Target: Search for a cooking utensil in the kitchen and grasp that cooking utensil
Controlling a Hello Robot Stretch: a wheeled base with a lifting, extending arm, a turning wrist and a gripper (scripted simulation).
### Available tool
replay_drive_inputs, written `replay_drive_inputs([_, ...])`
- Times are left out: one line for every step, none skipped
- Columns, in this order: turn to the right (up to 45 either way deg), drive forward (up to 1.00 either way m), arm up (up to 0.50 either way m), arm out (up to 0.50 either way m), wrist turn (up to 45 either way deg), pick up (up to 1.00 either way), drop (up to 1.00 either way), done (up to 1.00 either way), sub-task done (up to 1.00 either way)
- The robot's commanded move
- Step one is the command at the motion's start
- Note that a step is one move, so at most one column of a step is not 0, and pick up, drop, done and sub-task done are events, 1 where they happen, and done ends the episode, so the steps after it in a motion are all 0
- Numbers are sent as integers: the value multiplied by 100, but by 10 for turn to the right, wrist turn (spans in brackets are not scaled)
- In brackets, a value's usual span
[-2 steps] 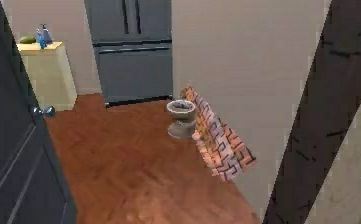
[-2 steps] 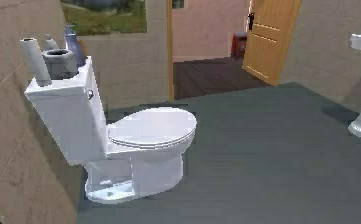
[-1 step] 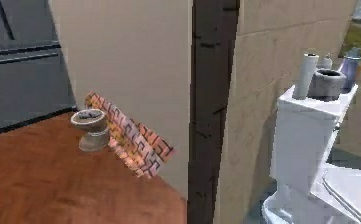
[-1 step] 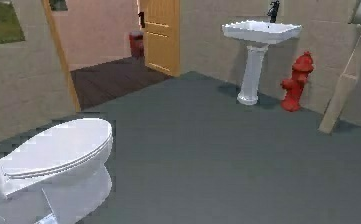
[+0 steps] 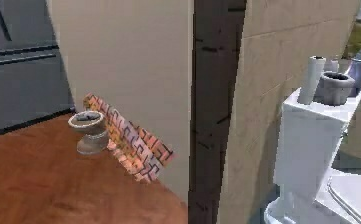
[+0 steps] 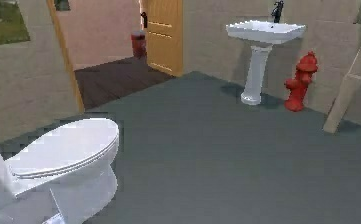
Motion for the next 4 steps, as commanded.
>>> replay_drive_inputs([-360, 0, 0, 0, 0, 0, 0, 0, 0])
replay_drive_inputs([0, 15, 0, 0, 0, 0, 0, 0, 0])
replay_drive_inputs([-120, 0, 0, 0, 0, 0, 0, 0, 0])
replay_drive_inputs([0, 85, 0, 0, 0, 0, 0, 0, 0])
